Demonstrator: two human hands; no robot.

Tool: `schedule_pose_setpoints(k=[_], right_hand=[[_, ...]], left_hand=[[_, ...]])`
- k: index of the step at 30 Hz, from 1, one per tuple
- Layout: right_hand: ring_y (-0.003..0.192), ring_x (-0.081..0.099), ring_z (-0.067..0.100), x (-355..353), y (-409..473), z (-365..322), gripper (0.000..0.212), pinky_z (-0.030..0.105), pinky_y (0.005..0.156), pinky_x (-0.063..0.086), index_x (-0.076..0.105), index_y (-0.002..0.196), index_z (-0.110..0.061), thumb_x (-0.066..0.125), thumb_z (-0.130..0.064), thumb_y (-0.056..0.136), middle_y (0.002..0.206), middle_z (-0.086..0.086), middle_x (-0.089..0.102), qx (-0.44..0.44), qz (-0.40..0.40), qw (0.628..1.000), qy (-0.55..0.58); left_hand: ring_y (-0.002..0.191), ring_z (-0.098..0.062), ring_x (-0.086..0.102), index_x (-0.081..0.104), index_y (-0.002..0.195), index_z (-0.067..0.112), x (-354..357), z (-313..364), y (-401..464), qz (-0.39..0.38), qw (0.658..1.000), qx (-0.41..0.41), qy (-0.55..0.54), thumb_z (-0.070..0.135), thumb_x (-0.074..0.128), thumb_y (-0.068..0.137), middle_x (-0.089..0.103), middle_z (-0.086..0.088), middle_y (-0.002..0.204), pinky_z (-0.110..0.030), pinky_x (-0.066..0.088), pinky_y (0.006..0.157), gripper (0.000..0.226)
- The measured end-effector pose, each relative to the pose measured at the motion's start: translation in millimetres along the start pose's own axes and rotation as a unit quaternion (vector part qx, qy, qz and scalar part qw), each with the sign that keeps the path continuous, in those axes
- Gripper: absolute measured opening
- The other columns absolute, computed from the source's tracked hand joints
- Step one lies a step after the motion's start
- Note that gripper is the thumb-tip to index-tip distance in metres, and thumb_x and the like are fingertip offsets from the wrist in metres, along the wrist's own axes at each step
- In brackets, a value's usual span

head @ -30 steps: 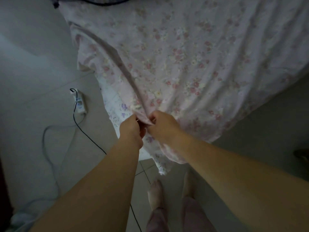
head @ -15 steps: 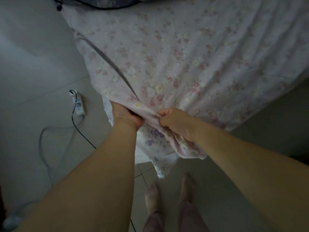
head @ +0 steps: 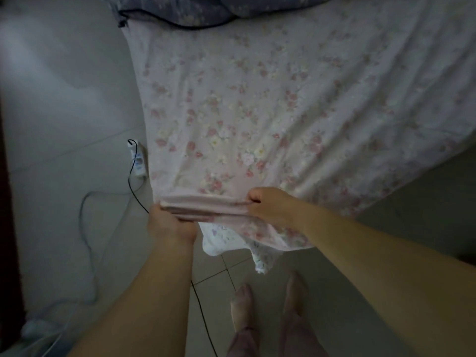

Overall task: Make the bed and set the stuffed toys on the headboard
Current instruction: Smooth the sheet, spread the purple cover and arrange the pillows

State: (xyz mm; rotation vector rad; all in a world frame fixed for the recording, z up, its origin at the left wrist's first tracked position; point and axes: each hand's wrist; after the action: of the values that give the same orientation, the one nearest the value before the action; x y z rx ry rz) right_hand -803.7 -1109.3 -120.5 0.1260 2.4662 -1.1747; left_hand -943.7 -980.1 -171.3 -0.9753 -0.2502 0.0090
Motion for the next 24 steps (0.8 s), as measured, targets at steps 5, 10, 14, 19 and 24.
schedule_pose_setpoints(k=[5,10,14,19,24], right_hand=[[0.063,0.043,0.015,2,3,-1,0.015,0.025,0.056,0.035,0.050,0.077,-0.015,0.047,-0.013,0.092,0.071,0.001,0.046,0.012,0.000,1.000,0.006],[0.042,0.043,0.010,-5,1,0,0.018,0.019,0.041,0.035,0.053,0.077,-0.014,0.045,-0.010,0.092,0.061,0.001,0.044,0.019,0.005,0.999,0.049],[0.037,0.041,0.011,-5,2,4,0.021,0.018,0.040,0.035,0.054,0.075,-0.015,0.044,-0.012,0.093,0.060,0.002,0.045,0.028,-0.003,0.998,0.049],[0.050,0.044,0.016,-2,4,5,0.017,0.025,0.046,0.038,0.055,0.084,-0.014,0.042,-0.014,0.094,0.069,0.004,0.049,0.019,-0.008,0.998,0.062],[0.047,0.041,0.015,-1,4,6,0.018,0.022,0.043,0.035,0.051,0.079,-0.014,0.041,-0.010,0.093,0.061,0.003,0.044,0.027,-0.010,0.998,0.054]], left_hand=[[0.098,-0.031,0.058,0.061,0.116,0.016,6,0,-15,-0.044,0.995,-0.066,-0.066,0.038,0.045,0.095,0.063,-0.011,0.113,-0.054,0.040,0.092,0.034],[0.105,-0.033,0.061,0.064,0.114,0.012,21,4,-28,-0.167,0.976,-0.135,-0.035,0.051,0.058,0.084,0.067,-0.017,0.113,-0.051,0.047,0.086,0.049],[0.110,-0.034,0.060,0.063,0.118,0.013,24,6,-26,-0.198,0.963,-0.178,0.039,0.053,0.060,0.081,0.065,-0.016,0.119,-0.049,0.050,0.087,0.054],[0.089,-0.033,0.070,0.068,0.108,0.011,21,5,-28,-0.243,0.954,-0.176,0.028,0.056,0.052,0.084,0.069,-0.016,0.111,-0.055,0.054,0.077,0.053],[0.095,-0.032,0.066,0.067,0.096,0.009,19,7,-28,-0.191,0.970,-0.151,0.027,0.037,0.057,0.085,0.067,-0.014,0.106,-0.048,0.054,0.085,0.031]])
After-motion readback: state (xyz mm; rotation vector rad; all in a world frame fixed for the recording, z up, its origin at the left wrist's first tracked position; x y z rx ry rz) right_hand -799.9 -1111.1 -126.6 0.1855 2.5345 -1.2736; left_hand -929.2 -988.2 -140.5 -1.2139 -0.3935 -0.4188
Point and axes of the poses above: each hand's wrist, its own y-axis towards the middle knuckle, its own x-axis out of the palm, z = x × y
